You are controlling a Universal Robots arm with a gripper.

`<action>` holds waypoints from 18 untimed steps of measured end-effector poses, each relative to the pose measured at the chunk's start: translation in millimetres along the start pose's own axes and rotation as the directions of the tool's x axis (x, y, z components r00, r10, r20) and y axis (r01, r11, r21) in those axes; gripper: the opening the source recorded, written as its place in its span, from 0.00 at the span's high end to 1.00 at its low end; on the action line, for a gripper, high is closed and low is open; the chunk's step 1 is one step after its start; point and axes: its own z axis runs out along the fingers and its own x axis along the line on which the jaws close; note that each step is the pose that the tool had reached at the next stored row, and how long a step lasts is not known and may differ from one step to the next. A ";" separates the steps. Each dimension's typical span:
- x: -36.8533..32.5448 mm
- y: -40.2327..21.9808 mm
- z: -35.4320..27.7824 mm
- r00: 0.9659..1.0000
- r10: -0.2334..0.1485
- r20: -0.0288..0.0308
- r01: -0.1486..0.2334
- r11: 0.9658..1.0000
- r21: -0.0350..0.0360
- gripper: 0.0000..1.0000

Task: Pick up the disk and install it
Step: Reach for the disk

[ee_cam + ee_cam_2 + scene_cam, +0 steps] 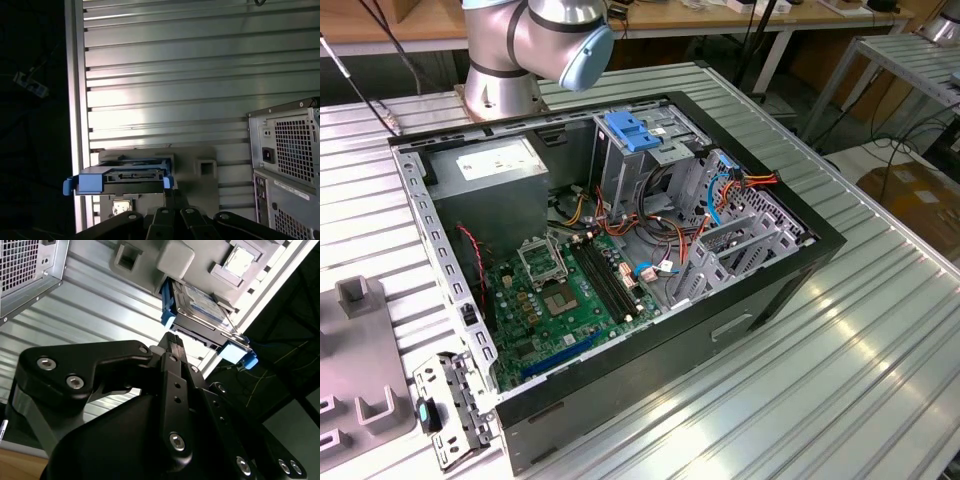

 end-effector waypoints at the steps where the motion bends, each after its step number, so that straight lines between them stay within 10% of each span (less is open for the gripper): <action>1: 2.1 0.0 0.1 1.000 0.000 0.000 0.000 1.000 0.000 0.89; 14: 46.6 4.1 2.7 1.000 0.000 0.000 0.000 1.000 0.000 0.89; 18: 72.9 1.9 4.6 1.000 0.000 0.000 0.000 1.000 0.000 0.89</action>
